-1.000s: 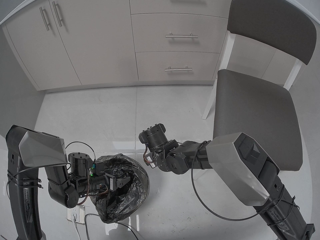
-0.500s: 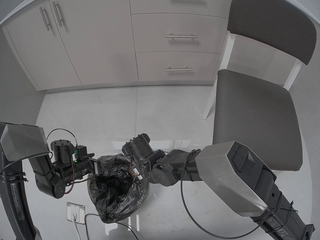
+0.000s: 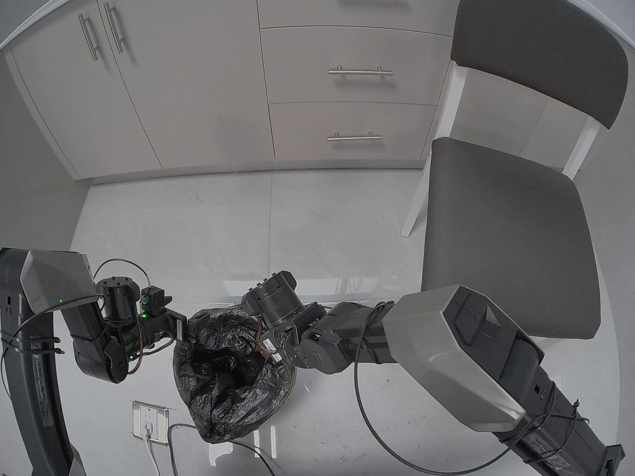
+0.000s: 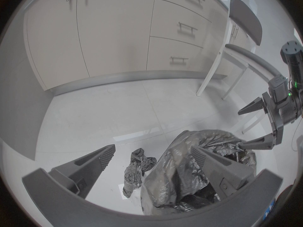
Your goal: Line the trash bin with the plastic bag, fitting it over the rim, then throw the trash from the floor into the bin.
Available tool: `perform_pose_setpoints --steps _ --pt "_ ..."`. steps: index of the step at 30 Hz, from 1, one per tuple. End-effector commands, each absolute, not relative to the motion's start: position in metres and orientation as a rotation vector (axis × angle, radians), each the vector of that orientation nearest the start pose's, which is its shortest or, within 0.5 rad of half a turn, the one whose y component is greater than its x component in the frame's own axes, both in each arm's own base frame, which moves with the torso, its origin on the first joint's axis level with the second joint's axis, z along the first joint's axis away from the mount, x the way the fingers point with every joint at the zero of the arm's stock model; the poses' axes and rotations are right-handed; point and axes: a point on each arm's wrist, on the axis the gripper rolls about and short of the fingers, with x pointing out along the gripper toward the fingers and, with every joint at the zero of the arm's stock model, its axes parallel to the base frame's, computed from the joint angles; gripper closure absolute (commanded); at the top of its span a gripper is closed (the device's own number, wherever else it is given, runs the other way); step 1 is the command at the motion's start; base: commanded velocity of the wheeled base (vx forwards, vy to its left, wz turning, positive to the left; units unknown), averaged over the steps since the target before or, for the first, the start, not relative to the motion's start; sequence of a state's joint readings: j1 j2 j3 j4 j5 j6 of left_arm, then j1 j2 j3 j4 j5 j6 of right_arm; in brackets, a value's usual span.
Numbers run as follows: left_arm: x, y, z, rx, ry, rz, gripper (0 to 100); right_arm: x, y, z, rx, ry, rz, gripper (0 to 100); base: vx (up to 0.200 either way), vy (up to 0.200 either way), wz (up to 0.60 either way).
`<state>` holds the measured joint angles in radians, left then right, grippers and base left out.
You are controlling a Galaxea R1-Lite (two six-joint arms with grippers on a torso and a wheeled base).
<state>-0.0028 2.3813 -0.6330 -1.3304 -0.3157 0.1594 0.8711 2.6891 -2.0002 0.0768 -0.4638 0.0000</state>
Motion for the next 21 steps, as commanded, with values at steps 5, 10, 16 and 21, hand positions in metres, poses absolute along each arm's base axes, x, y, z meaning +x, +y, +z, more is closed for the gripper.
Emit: perform_pose_setpoints --steps 5,10,16,21 --pt "0.36 -0.006 -0.053 0.11 0.443 -0.351 0 0.349 0.392 -0.027 -0.507 0.663 0.372 0 0.0 0.0 0.0" --pt "0.362 -0.006 -0.058 0.112 0.45 -0.352 0 0.353 0.386 -0.044 -0.52 0.692 0.361 0 0.0 0.0 0.0" --pt "0.365 -0.006 -0.072 0.144 0.465 -0.361 0 0.355 0.384 -0.047 -0.519 0.701 0.363 0 0.0 0.0 0.0" --pt "0.366 -0.007 -0.082 0.156 0.476 -0.367 0 0.356 0.383 -0.047 -0.518 0.702 0.361 0 0.0 0.0 0.0"
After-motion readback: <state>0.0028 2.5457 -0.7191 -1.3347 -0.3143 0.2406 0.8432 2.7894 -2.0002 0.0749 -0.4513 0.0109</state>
